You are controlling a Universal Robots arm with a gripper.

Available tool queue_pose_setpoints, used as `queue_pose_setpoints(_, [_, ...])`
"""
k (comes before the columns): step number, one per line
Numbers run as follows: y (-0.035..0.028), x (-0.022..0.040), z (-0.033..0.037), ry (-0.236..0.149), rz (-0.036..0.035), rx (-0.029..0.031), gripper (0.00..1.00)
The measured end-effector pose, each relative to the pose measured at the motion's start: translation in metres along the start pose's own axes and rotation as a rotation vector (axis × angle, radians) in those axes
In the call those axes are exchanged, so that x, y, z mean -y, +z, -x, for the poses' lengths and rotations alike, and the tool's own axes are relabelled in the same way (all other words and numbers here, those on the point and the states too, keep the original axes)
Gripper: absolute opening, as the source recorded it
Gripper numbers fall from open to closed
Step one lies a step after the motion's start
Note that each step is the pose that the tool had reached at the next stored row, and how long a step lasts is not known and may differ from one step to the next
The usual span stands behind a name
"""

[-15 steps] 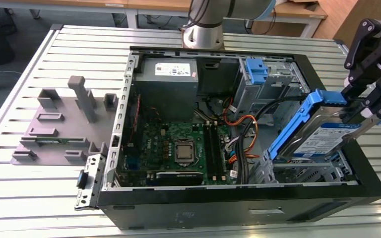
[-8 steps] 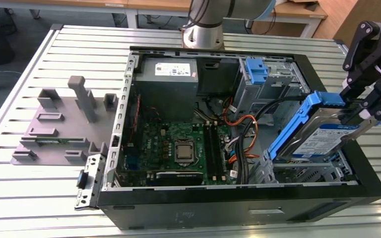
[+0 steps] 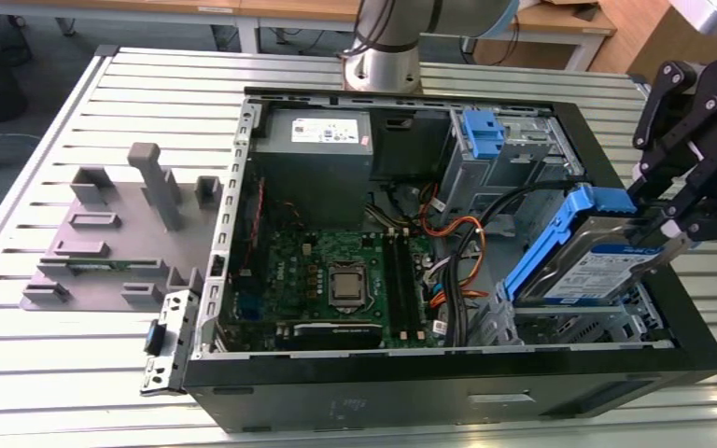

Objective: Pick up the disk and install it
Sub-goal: 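Insert the disk into the insertion slot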

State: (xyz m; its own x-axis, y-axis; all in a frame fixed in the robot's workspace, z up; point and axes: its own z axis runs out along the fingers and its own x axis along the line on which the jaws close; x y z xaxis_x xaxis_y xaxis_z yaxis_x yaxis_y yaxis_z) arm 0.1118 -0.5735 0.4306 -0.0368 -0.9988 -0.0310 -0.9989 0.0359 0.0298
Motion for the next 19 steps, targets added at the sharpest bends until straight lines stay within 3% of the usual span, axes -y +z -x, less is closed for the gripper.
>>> queue_pose_setpoints(19, [0.0345, 0.0011, -0.0027, 0.000, -0.0001, 0.0001, 0.35])
